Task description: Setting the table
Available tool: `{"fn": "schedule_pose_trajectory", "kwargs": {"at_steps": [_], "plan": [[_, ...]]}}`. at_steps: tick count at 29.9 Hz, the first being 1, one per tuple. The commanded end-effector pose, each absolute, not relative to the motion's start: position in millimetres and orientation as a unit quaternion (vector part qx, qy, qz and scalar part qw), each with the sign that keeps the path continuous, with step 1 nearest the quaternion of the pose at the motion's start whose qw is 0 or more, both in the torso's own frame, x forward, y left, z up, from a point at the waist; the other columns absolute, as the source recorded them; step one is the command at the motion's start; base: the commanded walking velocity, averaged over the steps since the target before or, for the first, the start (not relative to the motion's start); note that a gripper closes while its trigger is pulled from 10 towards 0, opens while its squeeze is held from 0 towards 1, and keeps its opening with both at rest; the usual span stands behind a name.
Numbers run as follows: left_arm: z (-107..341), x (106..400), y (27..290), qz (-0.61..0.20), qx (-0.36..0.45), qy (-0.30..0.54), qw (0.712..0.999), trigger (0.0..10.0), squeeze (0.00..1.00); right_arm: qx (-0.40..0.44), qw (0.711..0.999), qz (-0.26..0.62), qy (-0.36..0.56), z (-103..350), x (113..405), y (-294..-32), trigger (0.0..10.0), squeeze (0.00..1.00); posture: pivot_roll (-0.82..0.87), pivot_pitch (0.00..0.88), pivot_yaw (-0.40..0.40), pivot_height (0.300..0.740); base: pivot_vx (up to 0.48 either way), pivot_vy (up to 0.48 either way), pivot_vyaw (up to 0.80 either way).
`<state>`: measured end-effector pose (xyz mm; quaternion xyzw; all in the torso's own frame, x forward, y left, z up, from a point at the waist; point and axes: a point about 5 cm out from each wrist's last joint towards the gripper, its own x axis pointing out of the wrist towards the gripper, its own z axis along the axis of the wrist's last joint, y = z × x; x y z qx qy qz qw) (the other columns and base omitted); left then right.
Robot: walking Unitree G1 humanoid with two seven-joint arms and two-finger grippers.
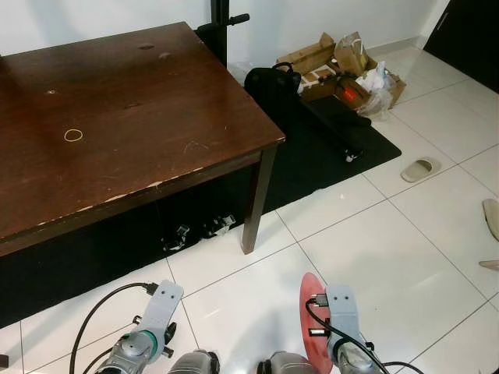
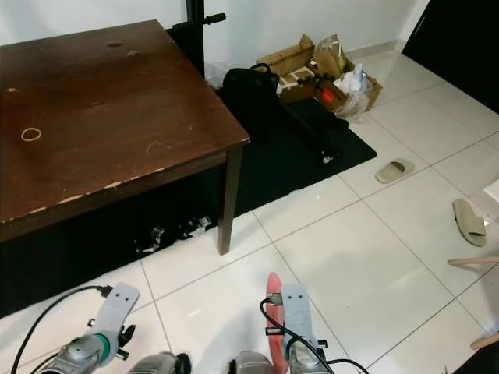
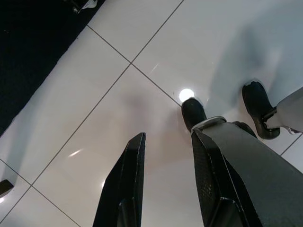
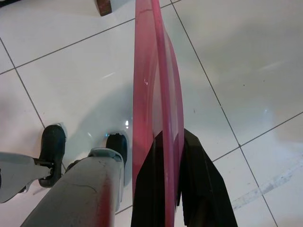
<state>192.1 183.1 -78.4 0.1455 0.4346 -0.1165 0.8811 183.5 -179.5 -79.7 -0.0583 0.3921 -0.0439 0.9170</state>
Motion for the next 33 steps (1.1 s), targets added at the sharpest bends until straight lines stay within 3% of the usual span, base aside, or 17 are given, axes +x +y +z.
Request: {"fn": "schedule_pose_trajectory", "kwargs": {"at_steps": [1,33], "plan": [[-81.0,187.1,184.2,-0.118,0.145,0.445,0.876,10.0,0.00,-0.059,0.915,-0.050,0.396,-80.7,181.2,-181.5,10.0,0.00,-0.09,0.000,0.030,0.740,0.000,0.000,0.00],[-78.9,191.7,179.5,-0.127,0.143,0.436,0.879,10.0,0.00,-0.057,0.915,-0.051,0.397,-81.6,179.3,-181.0,10.0,0.00,-0.09,0.000,0.035,0.740,0.000,0.000,0.00]]}}
